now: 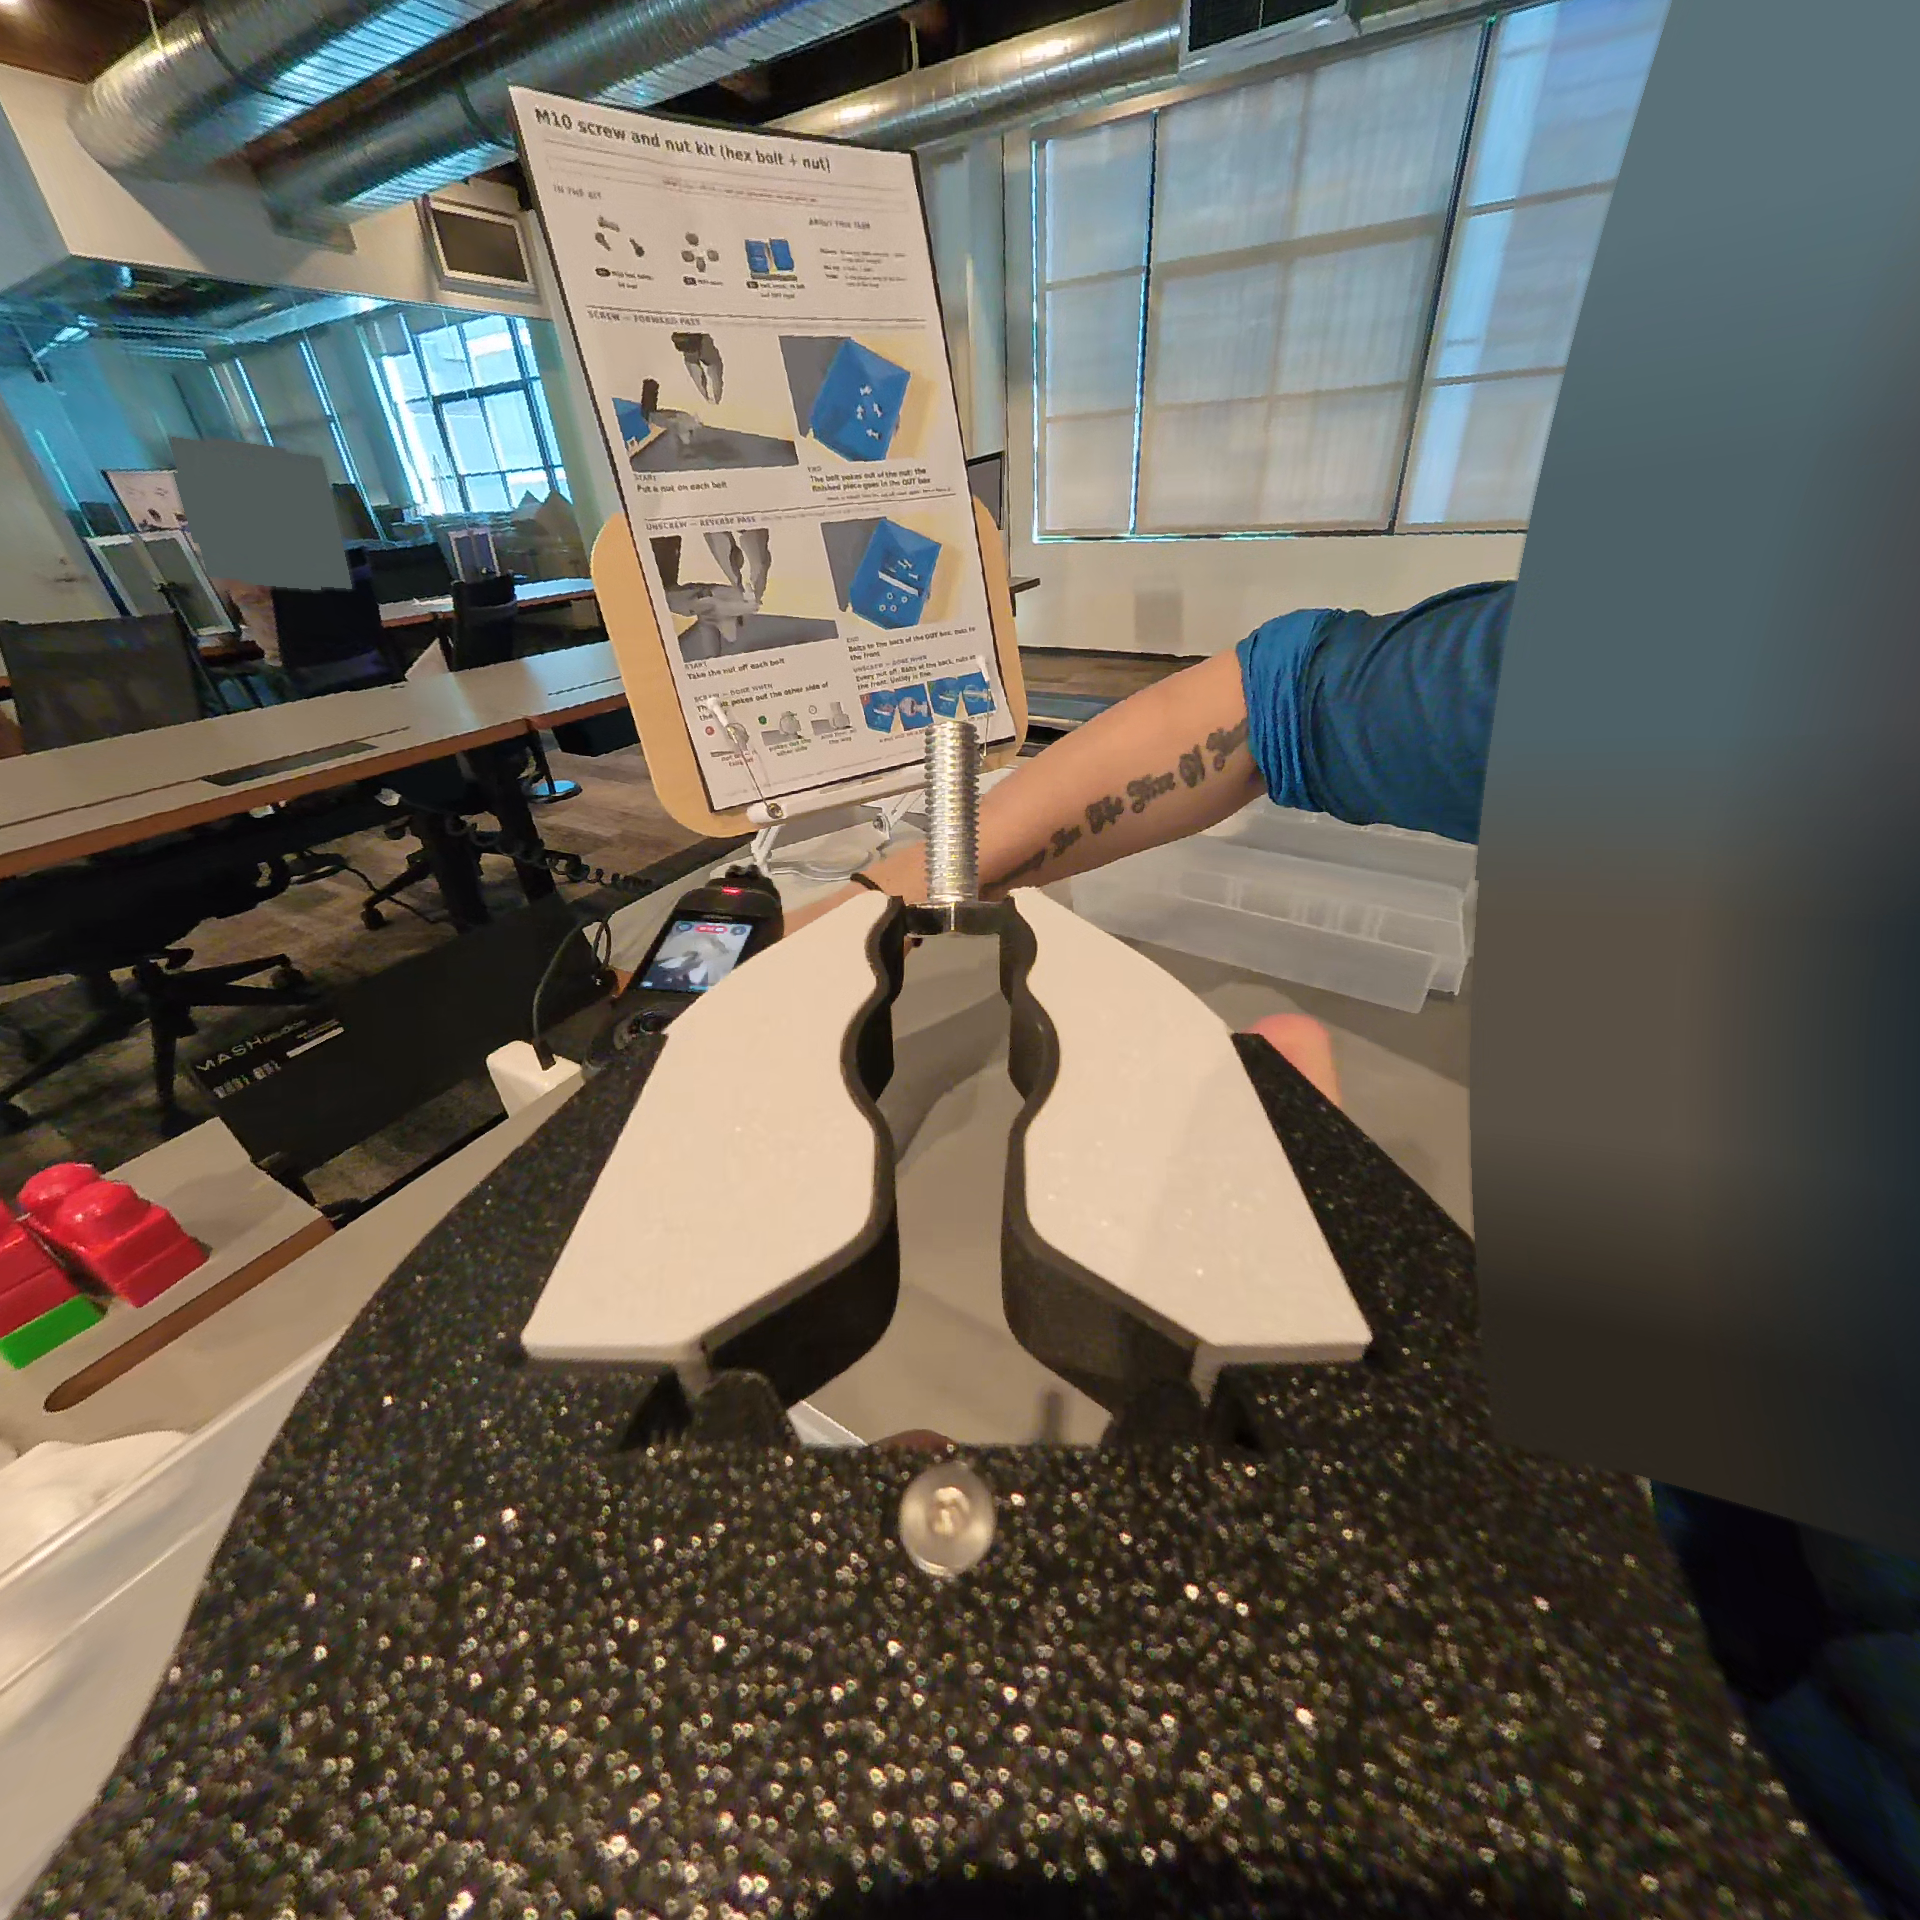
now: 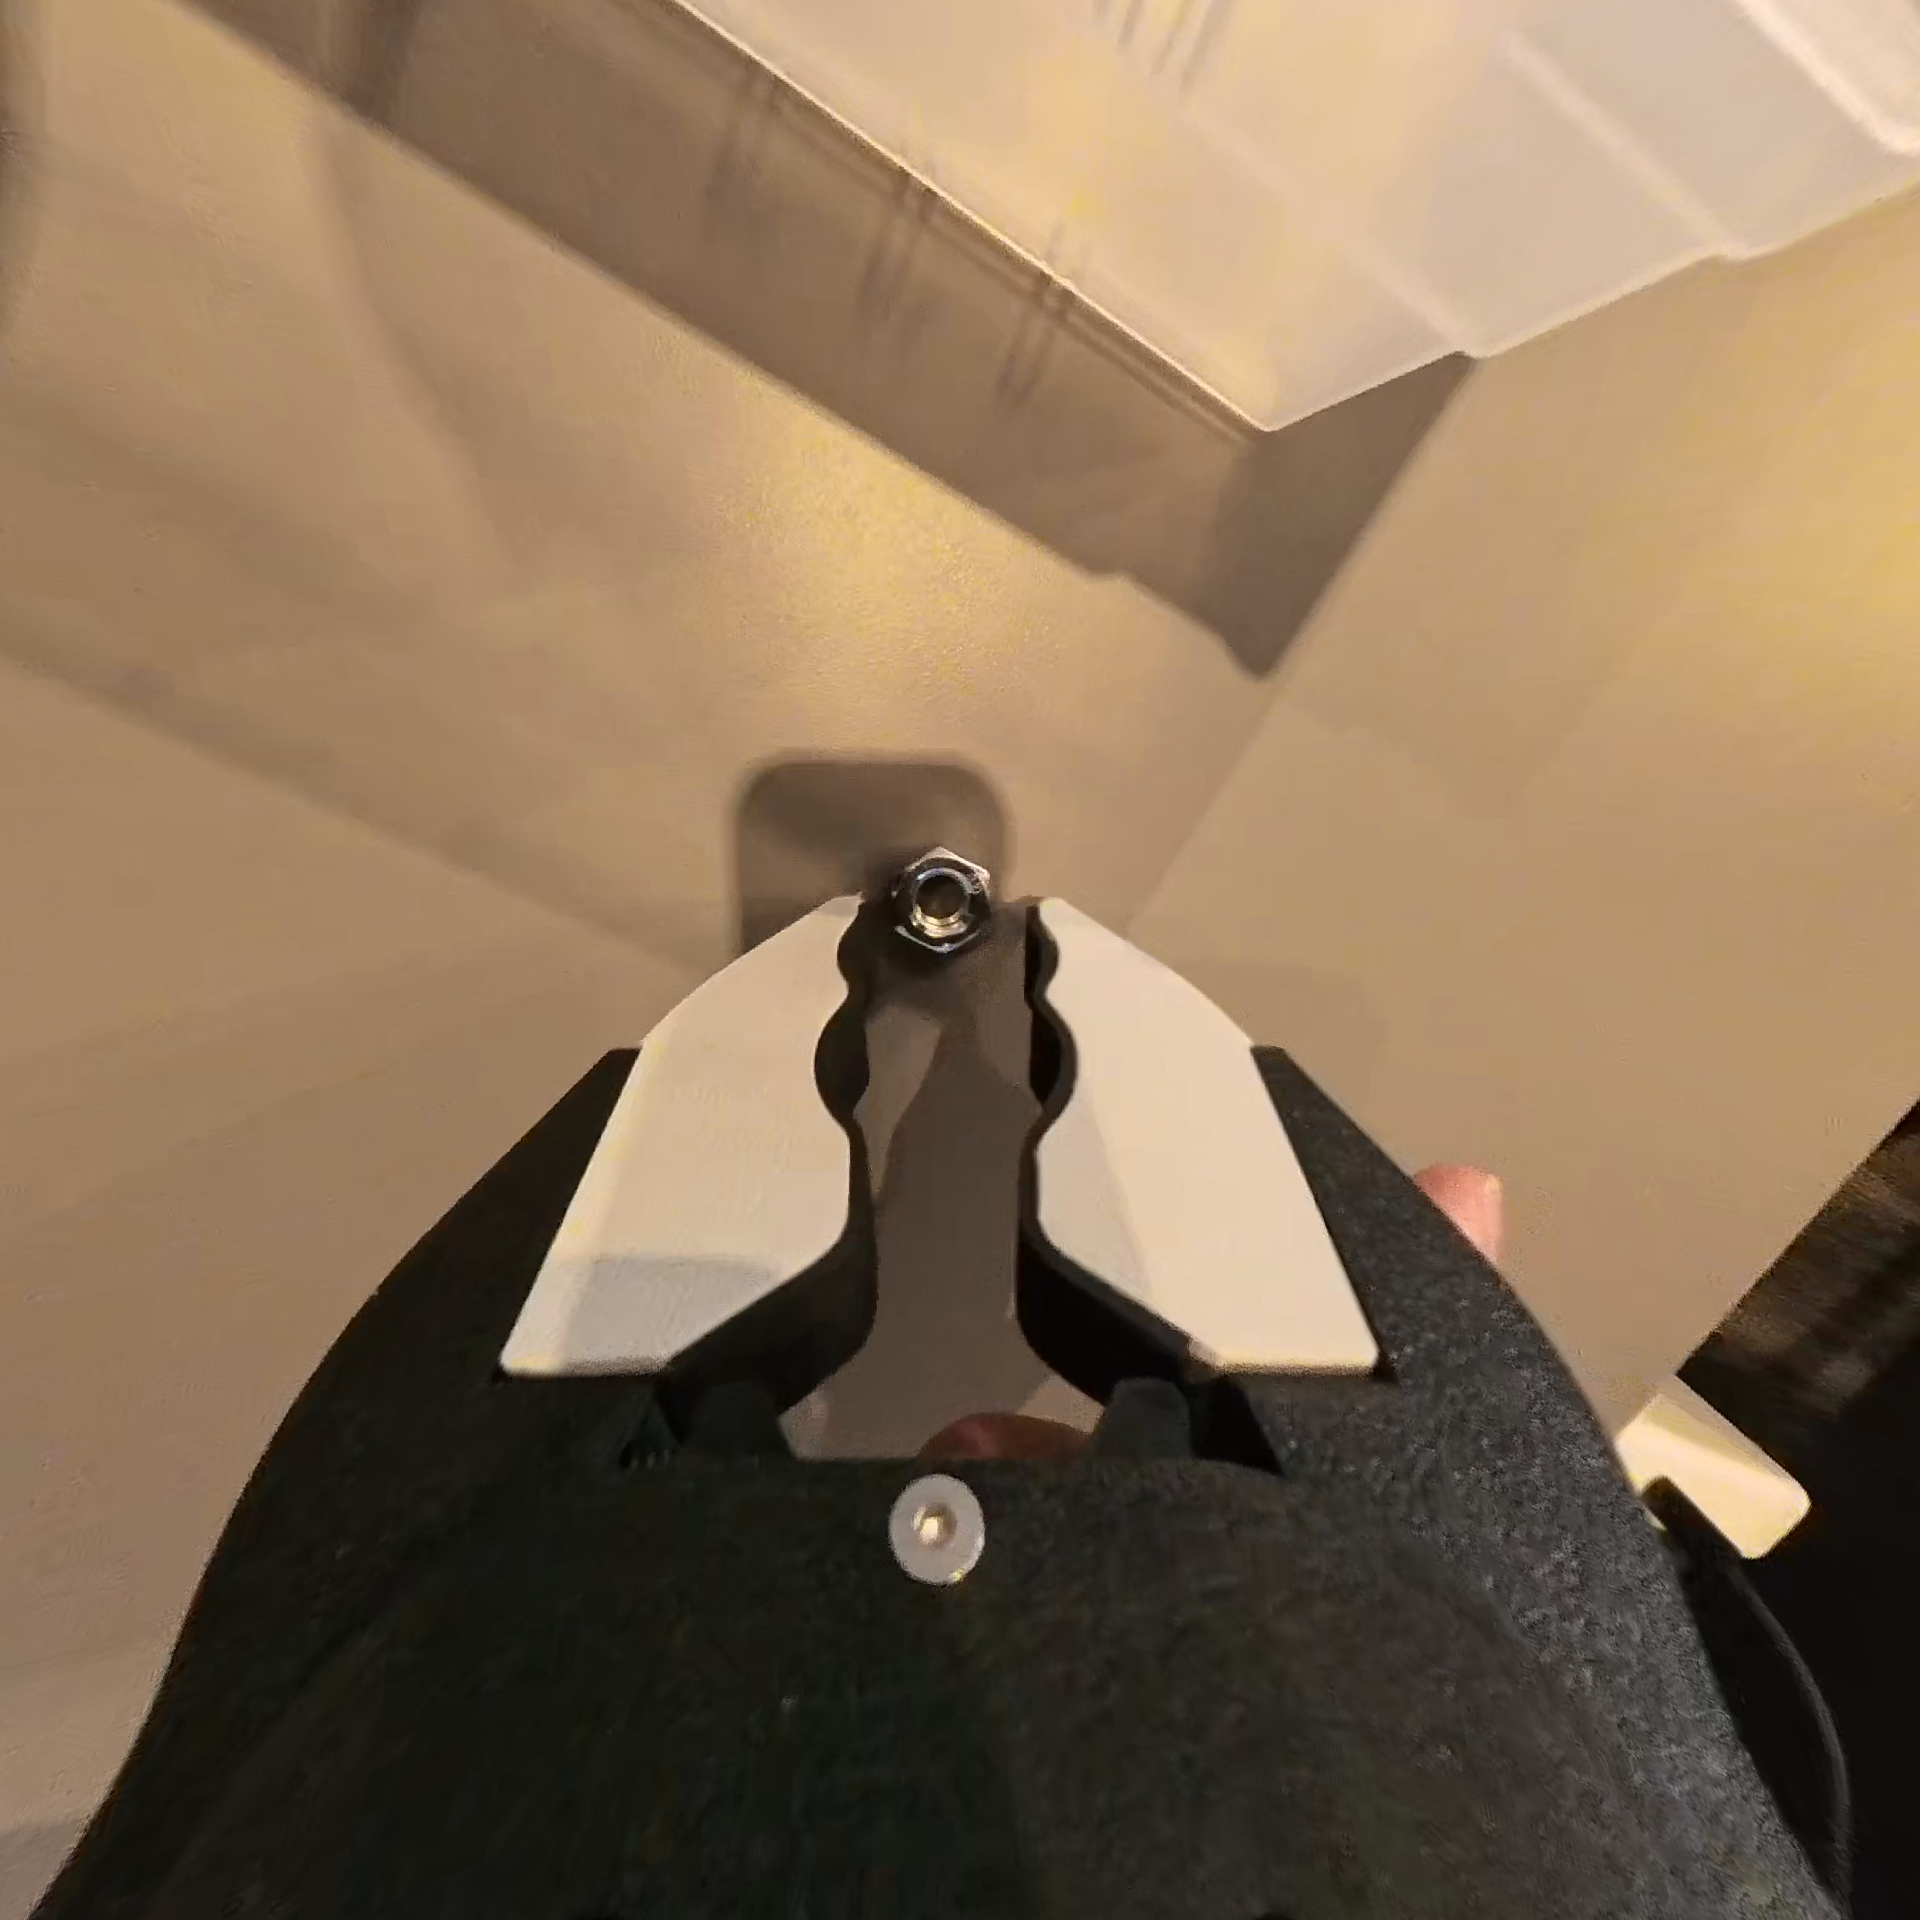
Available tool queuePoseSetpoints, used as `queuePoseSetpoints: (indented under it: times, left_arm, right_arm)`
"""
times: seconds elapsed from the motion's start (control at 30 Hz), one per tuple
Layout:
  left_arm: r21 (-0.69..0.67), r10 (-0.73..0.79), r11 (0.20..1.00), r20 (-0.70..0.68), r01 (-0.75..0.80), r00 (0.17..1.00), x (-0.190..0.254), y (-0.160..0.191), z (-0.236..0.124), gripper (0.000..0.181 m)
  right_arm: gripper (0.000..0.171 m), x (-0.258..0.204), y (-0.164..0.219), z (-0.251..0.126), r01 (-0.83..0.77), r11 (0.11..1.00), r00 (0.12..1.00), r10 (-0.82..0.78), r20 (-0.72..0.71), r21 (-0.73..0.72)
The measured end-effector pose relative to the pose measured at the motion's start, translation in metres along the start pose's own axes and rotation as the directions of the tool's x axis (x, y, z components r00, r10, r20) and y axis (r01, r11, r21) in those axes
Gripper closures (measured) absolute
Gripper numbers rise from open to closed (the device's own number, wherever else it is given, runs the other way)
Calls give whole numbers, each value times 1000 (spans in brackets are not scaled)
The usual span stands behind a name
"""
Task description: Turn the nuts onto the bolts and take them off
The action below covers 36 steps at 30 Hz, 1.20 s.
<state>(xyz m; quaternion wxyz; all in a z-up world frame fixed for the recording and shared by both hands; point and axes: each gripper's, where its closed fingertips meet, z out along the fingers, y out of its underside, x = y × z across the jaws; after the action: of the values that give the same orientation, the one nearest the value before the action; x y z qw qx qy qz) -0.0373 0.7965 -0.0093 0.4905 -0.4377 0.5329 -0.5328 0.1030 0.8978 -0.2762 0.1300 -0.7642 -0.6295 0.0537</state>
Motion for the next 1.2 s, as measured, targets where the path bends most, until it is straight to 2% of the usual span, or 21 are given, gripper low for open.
queuePoseSetpoints:
  times: [0.07,0.4,0.57,0.83,0.9,1.0,1.2]
  left_arm:
    - [-2,-3,1000,-2,3,1000,-1,1,1,165]
    - [-5,-1,1000,-7,1,1000,0,1,1,165]
    - [-5,-2,1000,-12,2,1000,2,1,2,165]
    - [-35,-39,999,-16,38,999,-8,13,5,165]
    - [-41,-84,996,-60,81,995,-8,19,8,165]
    - [-85,-202,978,-193,189,960,0,36,20,165]
    - [-163,-412,909,-493,384,766,42,45,40,165]
  right_arm:
    - [149,-3,0,0,13,1000,1000,-13,7,4]
    - [143,0,-4,1,65,998,998,-65,14,1]
    - [154,-5,-4,2,27,999,998,-28,62,19]
    - [155,-7,-6,-4,-14,994,999,11,35,108]
    - [155,-16,-12,-27,31,987,999,-28,-22,155]
    - [155,-45,-32,-90,129,961,987,-102,-122,246]
    - [155,-150,-63,-216,386,896,894,-304,-331,220]
